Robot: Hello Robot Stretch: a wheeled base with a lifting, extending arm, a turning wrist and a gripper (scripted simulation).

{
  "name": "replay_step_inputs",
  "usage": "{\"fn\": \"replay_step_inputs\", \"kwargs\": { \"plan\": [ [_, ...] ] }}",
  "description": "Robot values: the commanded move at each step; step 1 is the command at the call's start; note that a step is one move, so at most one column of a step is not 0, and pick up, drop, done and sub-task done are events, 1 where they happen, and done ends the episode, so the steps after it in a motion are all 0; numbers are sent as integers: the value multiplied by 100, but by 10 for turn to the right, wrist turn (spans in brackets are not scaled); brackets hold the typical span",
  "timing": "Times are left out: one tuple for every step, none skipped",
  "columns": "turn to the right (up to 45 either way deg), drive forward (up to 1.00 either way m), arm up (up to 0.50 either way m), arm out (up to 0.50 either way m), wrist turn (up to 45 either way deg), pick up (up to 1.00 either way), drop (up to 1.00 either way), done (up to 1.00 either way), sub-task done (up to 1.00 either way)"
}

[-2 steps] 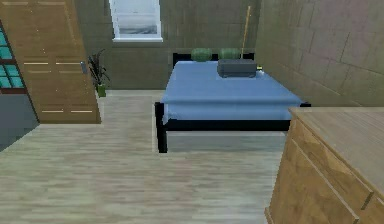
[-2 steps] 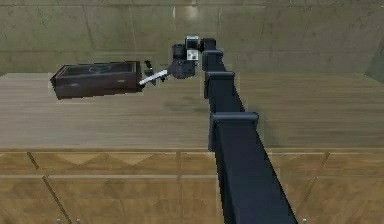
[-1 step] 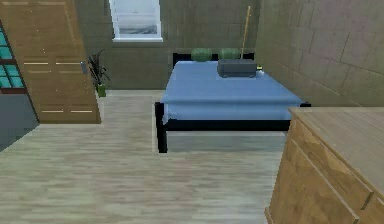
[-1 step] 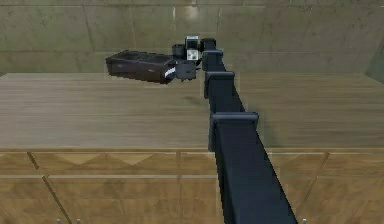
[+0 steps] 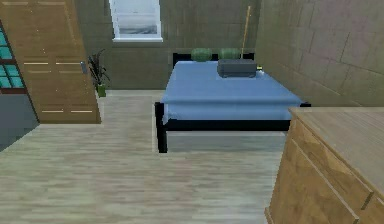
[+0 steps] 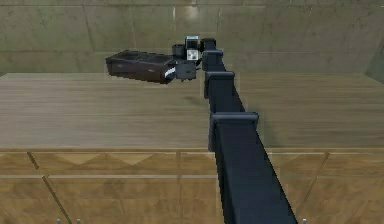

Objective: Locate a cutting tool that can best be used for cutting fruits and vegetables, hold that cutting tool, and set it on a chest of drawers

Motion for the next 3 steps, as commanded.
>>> {"fn": "replay_step_inputs", "kwargs": {
  "plan": [
    [0,0,0,0,0,0,100,0,0],
    [0,0,0,-10,0,0,0,0,0],
    [0,0,0,0,0,0,0,100,0]
  ]
}}
